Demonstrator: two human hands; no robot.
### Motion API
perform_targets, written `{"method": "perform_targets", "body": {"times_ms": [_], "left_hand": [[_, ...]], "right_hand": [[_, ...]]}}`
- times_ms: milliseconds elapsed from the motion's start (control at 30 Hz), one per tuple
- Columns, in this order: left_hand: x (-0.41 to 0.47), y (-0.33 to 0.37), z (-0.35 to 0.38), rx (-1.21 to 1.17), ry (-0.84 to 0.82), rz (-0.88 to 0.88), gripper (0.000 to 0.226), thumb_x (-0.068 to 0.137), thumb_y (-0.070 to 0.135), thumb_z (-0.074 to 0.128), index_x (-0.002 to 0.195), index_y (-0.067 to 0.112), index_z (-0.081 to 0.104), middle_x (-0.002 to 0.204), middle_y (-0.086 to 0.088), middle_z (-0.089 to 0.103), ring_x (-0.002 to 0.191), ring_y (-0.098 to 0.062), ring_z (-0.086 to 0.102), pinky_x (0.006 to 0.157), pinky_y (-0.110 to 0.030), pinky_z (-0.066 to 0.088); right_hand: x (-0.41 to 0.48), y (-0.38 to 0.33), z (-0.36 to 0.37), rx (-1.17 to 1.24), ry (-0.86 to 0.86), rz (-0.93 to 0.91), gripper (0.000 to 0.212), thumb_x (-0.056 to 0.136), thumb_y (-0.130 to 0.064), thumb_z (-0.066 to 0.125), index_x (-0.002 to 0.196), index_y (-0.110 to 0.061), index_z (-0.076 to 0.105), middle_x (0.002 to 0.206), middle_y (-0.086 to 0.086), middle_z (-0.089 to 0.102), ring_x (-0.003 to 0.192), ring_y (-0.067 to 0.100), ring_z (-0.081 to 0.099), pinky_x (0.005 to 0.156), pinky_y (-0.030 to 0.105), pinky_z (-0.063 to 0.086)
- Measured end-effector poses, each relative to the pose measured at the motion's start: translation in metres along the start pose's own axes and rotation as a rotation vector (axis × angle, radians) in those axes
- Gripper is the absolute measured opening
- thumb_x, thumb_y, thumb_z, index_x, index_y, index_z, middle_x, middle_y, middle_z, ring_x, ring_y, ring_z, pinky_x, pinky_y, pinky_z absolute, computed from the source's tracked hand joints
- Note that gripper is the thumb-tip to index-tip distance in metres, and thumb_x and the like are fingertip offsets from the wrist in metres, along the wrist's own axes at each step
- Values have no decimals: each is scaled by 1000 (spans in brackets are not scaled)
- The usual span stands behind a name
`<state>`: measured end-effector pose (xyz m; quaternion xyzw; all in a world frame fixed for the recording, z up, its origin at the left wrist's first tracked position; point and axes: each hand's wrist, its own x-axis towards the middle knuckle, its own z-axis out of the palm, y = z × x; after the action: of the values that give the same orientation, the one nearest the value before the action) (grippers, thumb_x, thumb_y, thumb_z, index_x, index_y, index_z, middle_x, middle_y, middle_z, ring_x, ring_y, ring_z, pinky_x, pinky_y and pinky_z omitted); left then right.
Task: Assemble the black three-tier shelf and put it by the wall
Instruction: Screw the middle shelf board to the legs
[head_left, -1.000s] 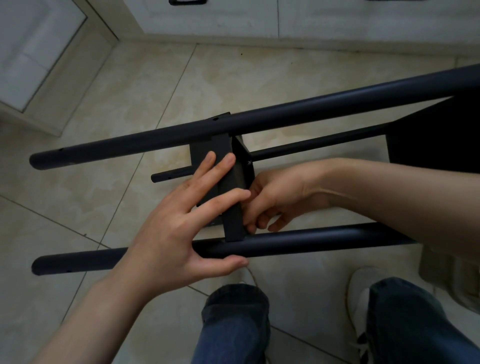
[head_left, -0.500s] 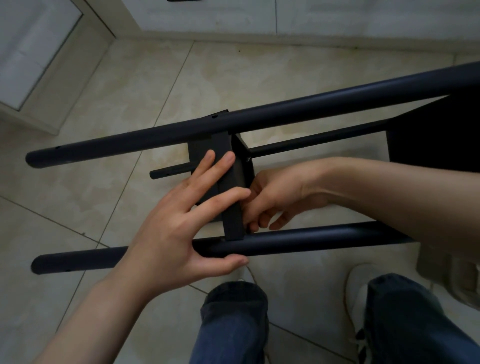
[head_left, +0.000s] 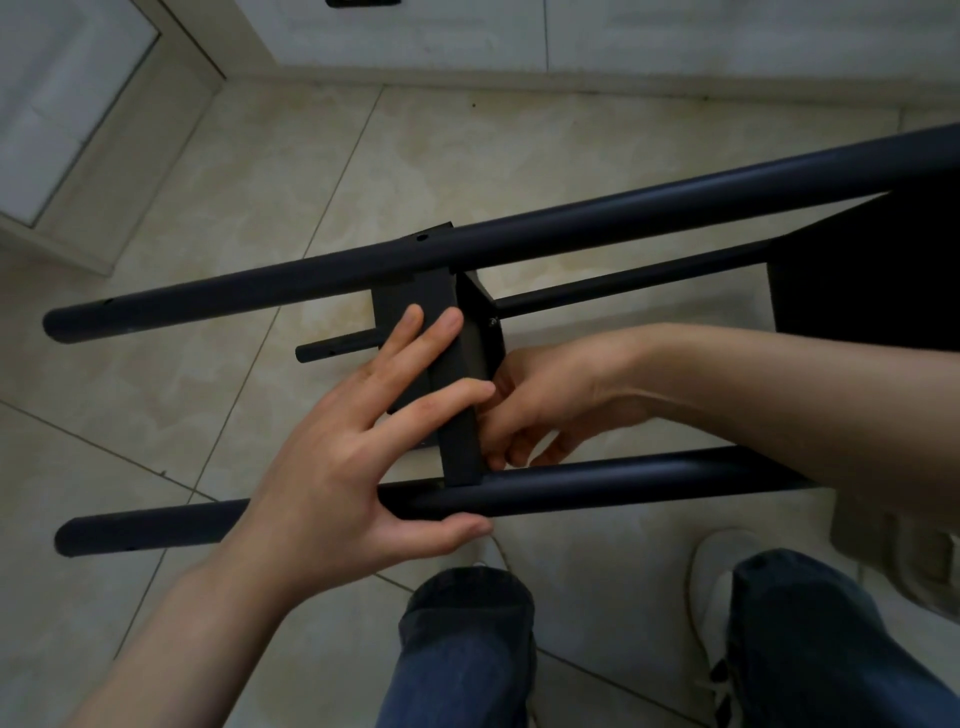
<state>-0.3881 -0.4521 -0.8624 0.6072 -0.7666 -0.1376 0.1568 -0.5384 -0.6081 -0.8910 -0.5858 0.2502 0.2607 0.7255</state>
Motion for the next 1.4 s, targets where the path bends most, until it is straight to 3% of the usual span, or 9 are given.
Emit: {"method": "perform_targets", "body": {"times_ms": [167,333,533,633,833,967,1167,1400], "left_hand": [[1,-1,-1,-3,-3,-6,76,79,61,69,145,31,45,169,1,18,156,-24,13,123,-26,21],[1,0,0,-10,-1,-7,77,79,61,70,144,30,45,168,-1,19,156,-24,13,123,-26,21],[2,0,-1,-16,0,-14,76,79,61,69,144,30,46,168,1,19,156,-22,13,123,-25,20],[1,1,-1,-18,1,-11,76,79,61,70,143,28,48,168,-2,21,156,-23,13,123,-24,20],[2,1,-1,-20,-3,-17,76,78,61,70,144,30,46,168,-1,20,156,-23,13,123,-25,21],[1,1,0,-21,-2,-12,76,79,61,69,144,31,45,168,-1,19,156,-23,12,122,-23,19],[2,0,0,-30,0,-10,76,79,59,71,144,29,47,168,-2,20,156,-24,13,122,-23,20],[0,1,1,-31,2,-7,75,79,60,70,144,30,46,168,0,19,156,-23,13,122,-22,20]], "right_hand": [[-5,-2,-6,-36,1,3,15,90,-19,68,74,-20,71,72,-3,65,68,7,56,79,29,45],[1,0,1,-22,35,-10,5,91,-17,64,94,-15,67,70,-5,65,69,9,58,79,30,48],[-3,-1,-6,-9,-14,-20,11,91,-16,66,80,-17,70,74,-3,65,68,8,58,76,28,48],[2,1,-1,-56,15,-20,9,92,-22,65,85,-17,68,71,-5,64,72,10,59,78,29,48],[-3,1,-6,27,-68,-61,7,93,-14,62,88,-13,68,76,-2,65,71,10,57,81,30,47],[2,2,-3,-68,0,-51,12,94,-22,62,95,-11,67,82,3,62,78,16,57,80,29,48],[0,2,-6,26,-64,-67,9,93,-16,63,85,-16,67,77,-3,63,70,9,56,75,26,47],[2,4,-1,-41,-39,-57,11,96,-20,61,95,-11,66,78,1,61,74,13,58,80,30,50]]}}
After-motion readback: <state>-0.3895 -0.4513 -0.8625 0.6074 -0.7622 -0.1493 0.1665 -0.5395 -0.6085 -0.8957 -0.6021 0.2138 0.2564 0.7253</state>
